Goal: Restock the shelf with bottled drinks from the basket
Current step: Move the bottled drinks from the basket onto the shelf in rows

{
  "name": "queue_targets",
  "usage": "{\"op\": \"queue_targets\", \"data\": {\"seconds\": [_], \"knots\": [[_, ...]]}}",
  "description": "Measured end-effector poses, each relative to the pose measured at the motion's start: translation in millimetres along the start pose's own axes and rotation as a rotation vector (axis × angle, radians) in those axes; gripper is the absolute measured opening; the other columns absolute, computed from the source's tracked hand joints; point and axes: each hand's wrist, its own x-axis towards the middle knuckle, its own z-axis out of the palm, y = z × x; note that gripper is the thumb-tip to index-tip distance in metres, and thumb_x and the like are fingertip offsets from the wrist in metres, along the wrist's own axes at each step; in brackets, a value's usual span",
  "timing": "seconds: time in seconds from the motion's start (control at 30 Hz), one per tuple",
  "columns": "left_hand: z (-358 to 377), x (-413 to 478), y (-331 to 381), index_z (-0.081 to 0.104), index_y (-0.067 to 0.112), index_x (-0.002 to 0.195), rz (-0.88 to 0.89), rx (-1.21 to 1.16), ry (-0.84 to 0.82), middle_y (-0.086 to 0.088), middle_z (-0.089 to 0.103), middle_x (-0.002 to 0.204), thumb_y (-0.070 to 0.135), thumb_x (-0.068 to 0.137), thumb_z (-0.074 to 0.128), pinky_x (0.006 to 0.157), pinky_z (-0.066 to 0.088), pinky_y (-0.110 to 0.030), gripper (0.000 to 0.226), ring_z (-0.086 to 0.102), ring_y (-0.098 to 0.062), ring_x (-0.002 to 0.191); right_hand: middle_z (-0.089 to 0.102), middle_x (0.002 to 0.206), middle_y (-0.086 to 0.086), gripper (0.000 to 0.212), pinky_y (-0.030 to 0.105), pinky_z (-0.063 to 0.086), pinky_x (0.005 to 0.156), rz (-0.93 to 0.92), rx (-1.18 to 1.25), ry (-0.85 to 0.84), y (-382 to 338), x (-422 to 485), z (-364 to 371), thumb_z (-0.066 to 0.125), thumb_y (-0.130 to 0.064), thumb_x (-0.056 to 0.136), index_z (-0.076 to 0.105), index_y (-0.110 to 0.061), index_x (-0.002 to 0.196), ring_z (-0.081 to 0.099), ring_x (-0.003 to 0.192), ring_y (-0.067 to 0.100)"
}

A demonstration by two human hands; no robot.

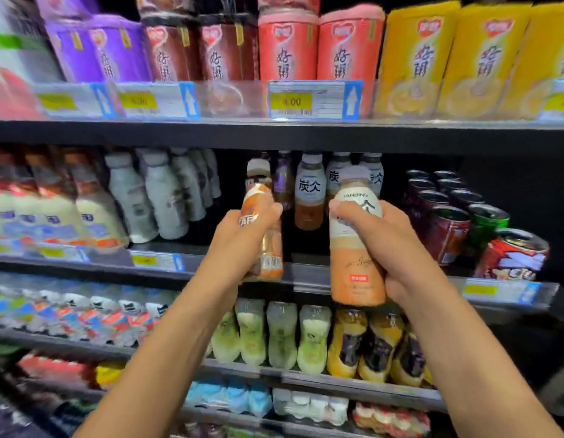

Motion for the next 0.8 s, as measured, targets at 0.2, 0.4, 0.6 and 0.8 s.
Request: {"op": "queue_targets", "data": {"seconds": [0.2, 0.4, 0.6, 0.8], "knots": [[-1.2, 99.5, -6.3, 0.061, 0.006, 0.11, -0.078, -0.045, 0.084, -0.018, 0.071, 0.101, 0.034, 0.077, 0.07, 0.07, 0.059, -0.037, 0.044, 0.07, -0.026, 0.079, 0.072, 0.073, 0.006, 0.053, 0.031, 0.054, 0.049, 0.07, 0.147, 0.095, -6.7, 56.1, 16.8, 0.083, -0.031, 0.074, 0.064, -0.008, 0.117, 0.068, 0.049, 0.018], [1.4, 178.6, -19.4, 0.061, 0.001, 0.119, 0.06, 0.008, 0.054, -0.013, 0.071, 0.096, 0.027, 0.057, 0.086, 0.053, 0.056, -0.027, 0.072, 0.067, -0.019, 0.066, 0.076, 0.085, -0.001, 0.043, 0.036, 0.062, 0.066, -0.157, -0.056, 0.254, 4.3, 110.2, 17.9, 0.088, -0.026, 0.065, 0.069, -0.016, 0.102, 0.073, 0.074, 0.018], [-2.9, 212.5, -37.2, 0.052, 0.008, 0.118, 0.133, 0.141, 0.12, -0.005, 0.064, 0.105, 0.017, 0.073, 0.086, 0.072, 0.047, -0.025, 0.058, 0.061, -0.018, 0.086, 0.076, 0.093, -0.003, 0.038, 0.04, 0.059, 0.086, -0.163, -0.191, 0.222, 17.9, 142.2, 8.3, 0.09, -0.014, 0.065, 0.068, -0.02, 0.095, 0.073, 0.087, 0.016], [-4.0, 240.9, -41.6, 0.05, 0.008, 0.124, 0.217, 0.256, 0.032, -0.005, 0.065, 0.113, 0.02, 0.072, 0.087, 0.087, 0.051, -0.032, 0.064, 0.063, -0.02, 0.1, 0.073, 0.104, -0.004, 0.051, 0.04, 0.057, 0.089, -0.15, -0.246, 0.171, 25.4, 159.0, 9.3, 0.088, -0.014, 0.071, 0.061, -0.018, 0.115, 0.07, 0.096, 0.014]]}}
